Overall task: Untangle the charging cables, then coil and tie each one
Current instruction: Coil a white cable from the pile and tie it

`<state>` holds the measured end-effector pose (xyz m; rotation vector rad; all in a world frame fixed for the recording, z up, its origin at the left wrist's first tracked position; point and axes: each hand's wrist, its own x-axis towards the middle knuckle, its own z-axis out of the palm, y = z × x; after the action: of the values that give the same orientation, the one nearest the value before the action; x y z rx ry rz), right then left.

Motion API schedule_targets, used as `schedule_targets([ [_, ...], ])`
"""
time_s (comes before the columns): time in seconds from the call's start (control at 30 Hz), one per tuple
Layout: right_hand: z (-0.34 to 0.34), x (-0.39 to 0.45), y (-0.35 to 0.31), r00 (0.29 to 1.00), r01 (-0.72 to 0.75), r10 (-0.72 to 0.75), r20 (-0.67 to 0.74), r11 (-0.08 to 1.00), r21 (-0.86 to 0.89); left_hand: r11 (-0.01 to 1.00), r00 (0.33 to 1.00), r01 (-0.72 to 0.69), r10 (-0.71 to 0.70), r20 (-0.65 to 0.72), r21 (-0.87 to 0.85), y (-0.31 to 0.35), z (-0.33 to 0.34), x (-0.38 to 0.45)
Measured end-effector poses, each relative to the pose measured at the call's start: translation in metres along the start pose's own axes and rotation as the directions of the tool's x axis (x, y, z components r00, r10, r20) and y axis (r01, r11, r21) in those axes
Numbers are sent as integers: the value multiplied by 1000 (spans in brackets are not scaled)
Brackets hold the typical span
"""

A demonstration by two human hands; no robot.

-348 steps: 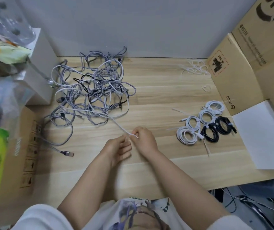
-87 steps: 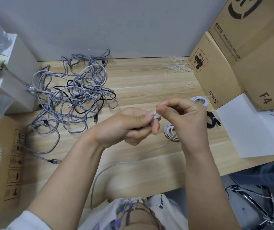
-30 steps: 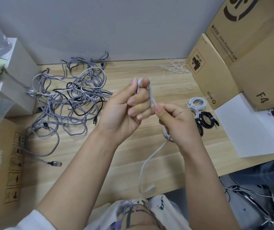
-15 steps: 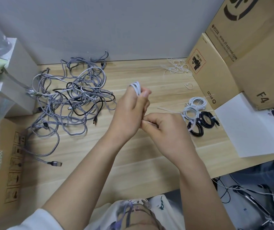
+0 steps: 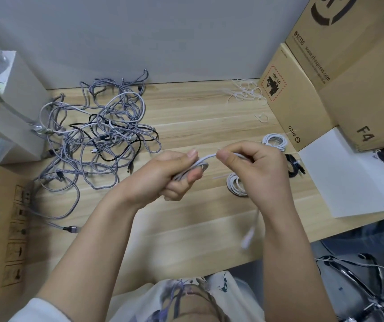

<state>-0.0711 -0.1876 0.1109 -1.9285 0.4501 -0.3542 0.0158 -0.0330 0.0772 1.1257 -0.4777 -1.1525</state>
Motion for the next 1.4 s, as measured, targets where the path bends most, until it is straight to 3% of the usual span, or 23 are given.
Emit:
schedule_targets([
  [0.1,0,3,5,1000,0,0,11,1000,30,935,951,-7,116,286,-355,2,-6,-3],
  [0.17,3,4,8,999,6,-7,49,1000,14,801,879,20,271,392,-598,8,-5,-2],
  [0.27,8,4,13,990,-34,36,139,999,-22,634,888,-32,373,269,-773,19,-2,1],
  [0.47,18,1,16,961,-19,69,267,982,-187,593,931,-319,343,-126,-739,25,1,15],
  [0.57,20,-1,14,951,-36,119,286,960,-279,597,899,-431,346,-268,-676,21,7,22],
  [0.67,21,-5,9,939,-13,144,313,922,-386,715,857,-504,343,-385,-485,13,11,28],
  [0.77,23,-9,1,922,33,163,350,871,-491,842,849,-459,321,-420,-283,7,13,30],
  [0.93,21,-14,-8,919,139,108,379,810,-569,944,871,-327,287,-400,-36,-4,8,32],
  [1.07,16,-16,-10,924,213,7,383,822,-528,978,921,-130,179,-345,160,-4,10,25],
  [1.17,14,-14,-8,954,154,-22,297,890,-428,962,943,-15,104,-315,272,3,16,18],
  [1.27,16,-13,-9,963,92,-5,270,947,-309,916,966,-3,107,-236,401,9,21,12],
  [1.4,16,-12,-7,985,26,-14,175,998,-65,902,975,32,67,-213,431,14,25,9],
])
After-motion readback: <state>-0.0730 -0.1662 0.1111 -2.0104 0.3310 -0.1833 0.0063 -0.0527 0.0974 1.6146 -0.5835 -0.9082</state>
